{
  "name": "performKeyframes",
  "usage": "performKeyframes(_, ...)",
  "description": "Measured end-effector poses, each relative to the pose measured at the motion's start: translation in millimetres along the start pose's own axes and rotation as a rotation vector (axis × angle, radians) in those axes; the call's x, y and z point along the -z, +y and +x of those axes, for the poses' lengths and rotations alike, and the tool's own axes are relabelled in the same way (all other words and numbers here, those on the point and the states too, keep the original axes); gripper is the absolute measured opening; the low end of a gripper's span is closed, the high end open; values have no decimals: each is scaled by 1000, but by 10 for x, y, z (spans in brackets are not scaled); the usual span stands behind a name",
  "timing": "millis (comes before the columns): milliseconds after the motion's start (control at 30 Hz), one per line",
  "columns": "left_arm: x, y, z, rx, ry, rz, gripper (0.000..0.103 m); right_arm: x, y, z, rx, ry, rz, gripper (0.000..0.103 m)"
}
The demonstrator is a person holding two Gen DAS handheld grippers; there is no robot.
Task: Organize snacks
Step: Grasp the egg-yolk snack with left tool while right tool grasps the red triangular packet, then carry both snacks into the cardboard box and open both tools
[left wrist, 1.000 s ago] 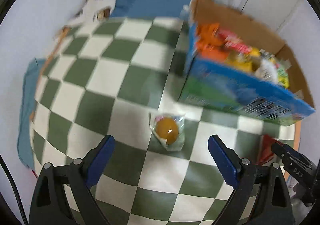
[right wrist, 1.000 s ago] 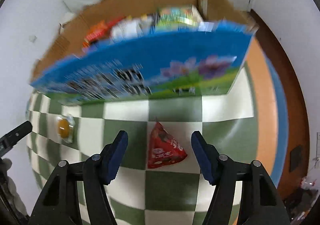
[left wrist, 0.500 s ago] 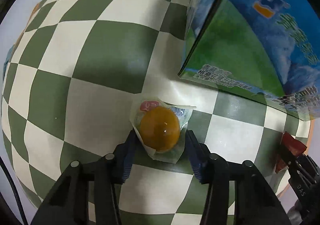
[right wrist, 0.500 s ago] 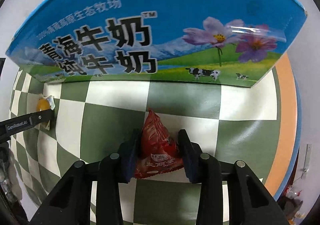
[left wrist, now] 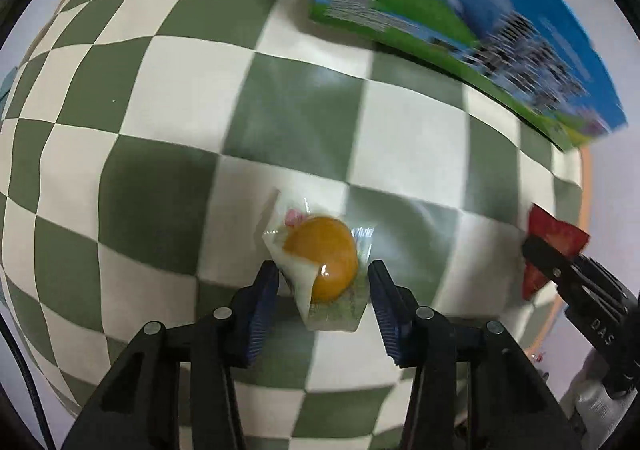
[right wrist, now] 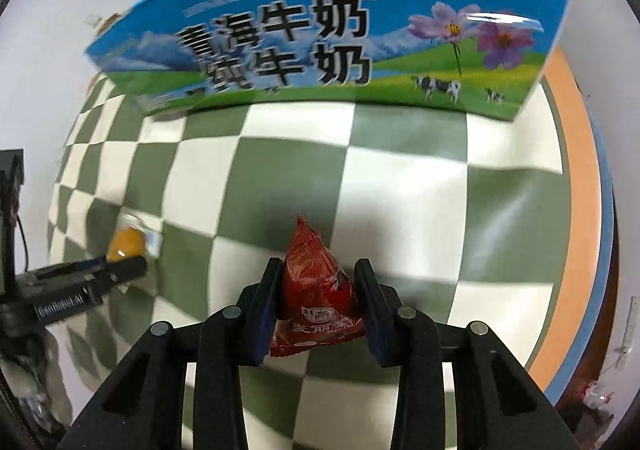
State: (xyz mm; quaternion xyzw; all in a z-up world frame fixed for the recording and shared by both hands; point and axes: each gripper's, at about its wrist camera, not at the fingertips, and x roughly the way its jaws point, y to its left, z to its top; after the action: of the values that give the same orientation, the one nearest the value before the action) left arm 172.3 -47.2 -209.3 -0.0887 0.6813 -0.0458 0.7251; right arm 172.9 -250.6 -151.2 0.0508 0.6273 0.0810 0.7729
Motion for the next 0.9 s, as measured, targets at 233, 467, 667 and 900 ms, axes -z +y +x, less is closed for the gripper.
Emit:
performKeyframes(233,8,-434,-145,21,-27,121,35,-65,129,-296,-32,-51,-27,39)
performKeyframes(467,-85,-416,411,-45,101,108,61,-211,14,-303,-26,-49,-17,39)
performKeyframes(667,111,-522,361,-88,56,125,44,-164,-38,-230,-26,-43,5,39)
performKeyframes(900,157,-628,117,-66,22,100,41,-187,-74,-303,-30,-73,13,39)
